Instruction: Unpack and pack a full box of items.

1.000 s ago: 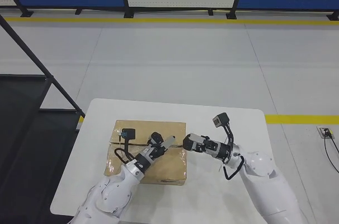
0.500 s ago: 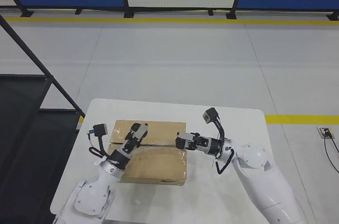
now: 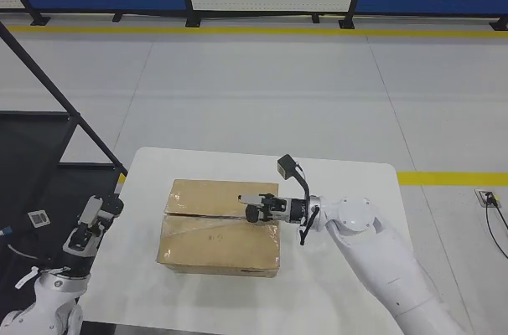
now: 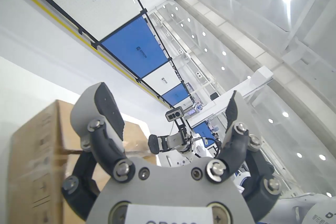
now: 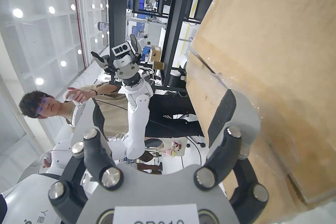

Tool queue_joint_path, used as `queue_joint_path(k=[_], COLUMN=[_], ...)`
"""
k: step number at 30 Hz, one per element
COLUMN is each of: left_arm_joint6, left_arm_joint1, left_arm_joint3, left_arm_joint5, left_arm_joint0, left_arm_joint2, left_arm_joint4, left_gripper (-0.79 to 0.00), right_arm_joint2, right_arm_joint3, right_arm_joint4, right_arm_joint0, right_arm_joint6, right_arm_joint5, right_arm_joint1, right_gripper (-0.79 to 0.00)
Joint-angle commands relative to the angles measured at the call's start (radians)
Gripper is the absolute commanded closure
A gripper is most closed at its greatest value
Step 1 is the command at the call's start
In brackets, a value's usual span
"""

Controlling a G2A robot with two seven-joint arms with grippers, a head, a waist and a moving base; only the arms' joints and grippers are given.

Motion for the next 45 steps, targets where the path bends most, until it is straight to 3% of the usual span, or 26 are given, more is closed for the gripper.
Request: queue_joint_path(k=[1, 6, 19, 45], left_arm_joint6=[-0.006, -0.024, -0.052, -0.093], left_arm_joint1=[0.001, 0.003, 0.005, 0.007], left_arm_joint3=[0.023, 0.077, 0.131, 0.191], left_arm_joint5=[-0.030, -0.068, -0.085, -0.125], left_arm_joint0=[0.030, 0.070, 0.090, 0.148], left_arm_joint2=[-0.031, -0.058, -0.060, -0.099], left_arm_joint4=[0.002, 0.009, -0.038, -0.118], left_gripper=[-0.785, -0.785, -0.785, -0.785], right_arm_joint2=[-0.023, -0.068, -0.193, -0.383], right_arm_joint3=[0.032, 0.095, 0.186, 0.462], right_arm_joint4=[0.003, 0.020, 0.037, 0.125], right_arm_joint0=[0.018, 0.053, 0.130, 0.260], right_arm_joint6=[0.001, -0.002, -0.072, -0.236], right_arm_joint5=[0.007, -0.001, 0.006, -0.042], right_arm_joint1=[-0.009, -0.032, -0.108, -0.340], right_gripper=[-0.785, -0.785, -0.785, -0.785])
